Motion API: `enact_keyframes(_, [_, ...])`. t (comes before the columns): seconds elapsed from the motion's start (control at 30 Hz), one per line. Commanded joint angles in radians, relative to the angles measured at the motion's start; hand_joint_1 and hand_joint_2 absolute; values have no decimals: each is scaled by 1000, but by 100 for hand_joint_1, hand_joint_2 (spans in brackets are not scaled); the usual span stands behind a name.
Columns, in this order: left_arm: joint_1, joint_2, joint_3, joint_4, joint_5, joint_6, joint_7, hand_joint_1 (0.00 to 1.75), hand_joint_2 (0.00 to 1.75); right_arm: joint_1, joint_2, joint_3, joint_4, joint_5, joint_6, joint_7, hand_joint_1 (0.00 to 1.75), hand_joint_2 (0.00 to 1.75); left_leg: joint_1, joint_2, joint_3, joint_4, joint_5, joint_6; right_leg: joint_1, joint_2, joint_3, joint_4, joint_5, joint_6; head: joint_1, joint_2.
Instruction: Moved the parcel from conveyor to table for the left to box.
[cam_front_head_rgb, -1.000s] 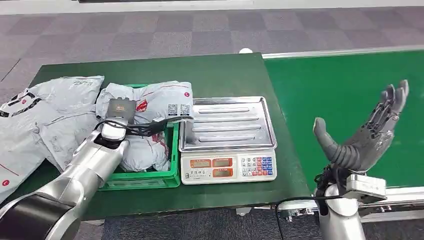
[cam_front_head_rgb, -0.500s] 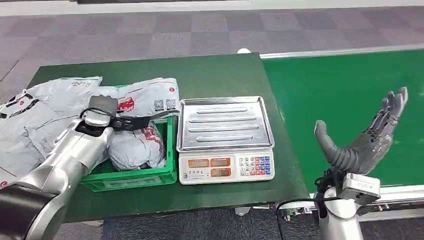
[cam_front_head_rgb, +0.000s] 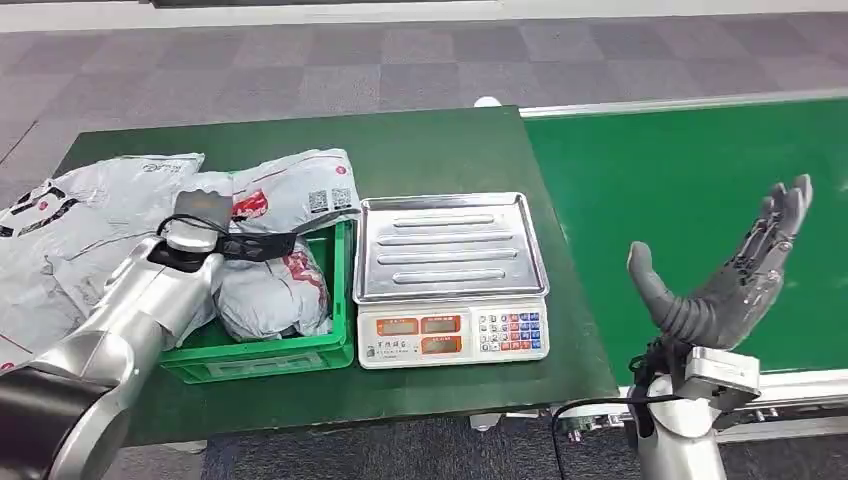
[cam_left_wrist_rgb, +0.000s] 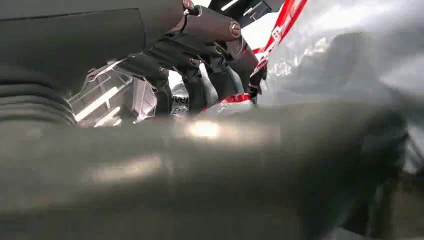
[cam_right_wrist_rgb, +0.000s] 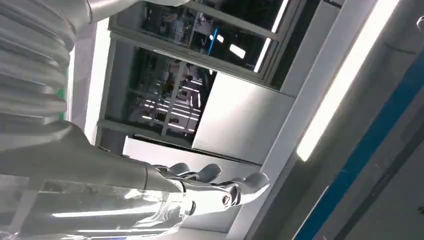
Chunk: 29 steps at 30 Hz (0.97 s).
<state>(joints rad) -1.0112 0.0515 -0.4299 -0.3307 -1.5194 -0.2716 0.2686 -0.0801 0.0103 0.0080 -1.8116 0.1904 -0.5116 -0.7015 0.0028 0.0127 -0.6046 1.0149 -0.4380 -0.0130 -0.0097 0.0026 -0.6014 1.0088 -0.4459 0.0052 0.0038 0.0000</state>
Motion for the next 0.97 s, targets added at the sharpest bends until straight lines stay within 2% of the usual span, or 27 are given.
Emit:
enact_keyframes(0.03, [-30, 12, 32, 63, 1, -6, 0, 0, 0, -15, 22, -34, 54, -2, 2, 3, 0, 175, 1, 0, 1, -1, 0, 0, 1, 1, 1, -1, 0, 0, 0, 0])
enact_keyframes(0.07, [-14, -5, 119, 9, 75, 263, -16, 0, 0, 1, 19, -45, 32, -9, -16, 3, 0, 175, 1, 0, 1, 0, 0, 0, 1, 1, 1, -1, 0, 0, 0, 0])
enact_keyframes(0.2, [-34, -26, 117, -32, 73, 238, -32, 0, 0, 18, 15, -68, 5, -15, 2, 3, 0, 175, 1, -3, -1, 0, 1, 0, 1, -3, -1, -1, 0, 0, 0, 0])
enact_keyframes(0.3, [-19, -34, 148, -116, 141, 232, -153, 0, 0, 36, 10, -80, -16, -18, -7, 3, 0, 175, 1, -5, -2, 0, 1, 0, 1, -4, 0, -1, -1, 0, 0, 0])
enact_keyframes(0.4, [16, -18, 174, -196, 244, 129, -302, 0, 0, 50, -5, -83, -30, -32, -11, 3, 0, 175, 1, -6, -2, 0, 0, 0, 1, -4, 1, -2, -1, 0, 0, 0])
enact_keyframes(0.47, [48, 8, 144, -262, 298, 63, -376, 0, 0, 53, -18, -86, -30, -38, -10, 3, 0, 175, 0, -4, -2, 0, 0, 0, -1, -4, 0, -1, 0, 0, 0, 0])
enact_keyframes(0.67, [92, 29, 87, -358, 393, -11, -440, 0, 0, 69, -27, -112, -33, -47, 16, 3, 0, 175, 1, -5, -1, -1, 0, 1, -1, -3, 1, -3, 0, 0, 0, 0])
enact_keyframes(0.73, [109, 39, 75, -405, 427, 22, -410, 0, 0, 78, -26, -120, -48, -52, 23, 3, 0, 175, 1, -5, 0, -3, 0, 1, -1, -3, 2, -3, 0, 0, 0, 0])
enact_keyframes(0.77, [135, 29, 110, -460, 474, 100, -405, 0, 0, 91, -22, -127, -63, -56, 36, 3, 0, 175, 0, -6, -2, -1, 0, 1, -1, -4, 0, -1, -1, 0, 0, 0])
enact_keyframes(0.83, [135, 29, 110, -460, 474, 100, -405, 0, 0, 91, -22, -127, -63, -56, 36, 3, 0, 175, 1, -7, -3, -1, 0, 1, -1, -5, 0, -1, -1, 1, 0, 0])
enact_keyframes(0.9, [199, 3, 195, -579, 613, 190, -445, 0, 0, 98, -11, -128, -76, -50, 58, 3, 0, 175, 1, -5, -3, 0, 0, 1, -1, -3, -1, -1, -1, 1, 0, 0])
enact_keyframes(0.97, [214, 8, 188, -607, 620, 192, -442, 0, 0, 97, -9, -126, -75, -48, 56, 3, 0, 175, 0, -6, -2, -2, 0, 1, -1, -4, 0, -2, -1, 1, 0, 0])
